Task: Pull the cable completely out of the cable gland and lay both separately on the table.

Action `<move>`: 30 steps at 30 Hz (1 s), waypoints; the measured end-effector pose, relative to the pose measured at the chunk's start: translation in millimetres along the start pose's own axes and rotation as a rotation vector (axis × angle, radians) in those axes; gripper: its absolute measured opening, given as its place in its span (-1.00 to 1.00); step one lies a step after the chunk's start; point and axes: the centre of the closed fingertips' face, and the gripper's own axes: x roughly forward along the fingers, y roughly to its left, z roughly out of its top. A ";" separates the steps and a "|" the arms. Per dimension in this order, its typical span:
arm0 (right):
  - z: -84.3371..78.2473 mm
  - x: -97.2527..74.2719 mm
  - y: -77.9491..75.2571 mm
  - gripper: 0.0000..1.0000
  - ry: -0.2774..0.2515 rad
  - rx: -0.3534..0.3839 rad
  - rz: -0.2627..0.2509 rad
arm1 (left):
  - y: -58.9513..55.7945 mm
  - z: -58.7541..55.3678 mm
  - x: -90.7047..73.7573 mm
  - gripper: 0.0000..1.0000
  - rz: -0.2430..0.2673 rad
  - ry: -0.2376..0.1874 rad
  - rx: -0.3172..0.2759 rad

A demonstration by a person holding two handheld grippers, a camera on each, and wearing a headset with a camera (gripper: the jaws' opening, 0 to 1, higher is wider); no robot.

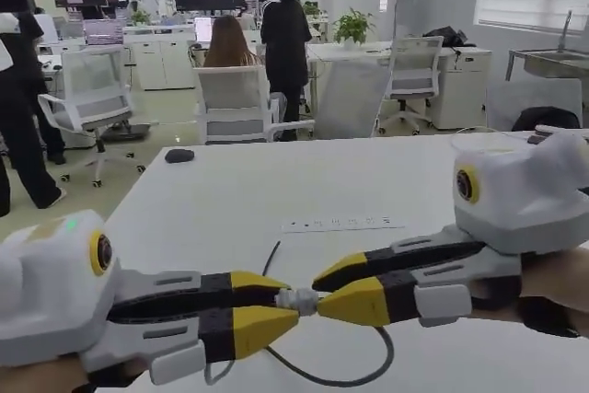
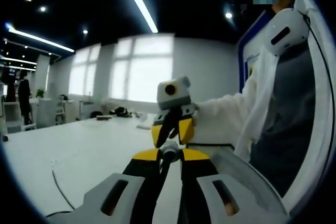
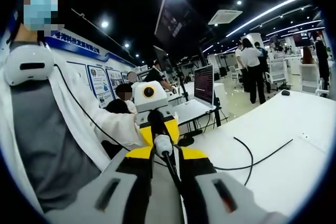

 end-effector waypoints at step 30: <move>-9.4 2.7 10.0 -0.83 0.031 -0.150 -0.035 | -8.8 -11.6 -6.4 -0.74 -0.076 0.053 -0.174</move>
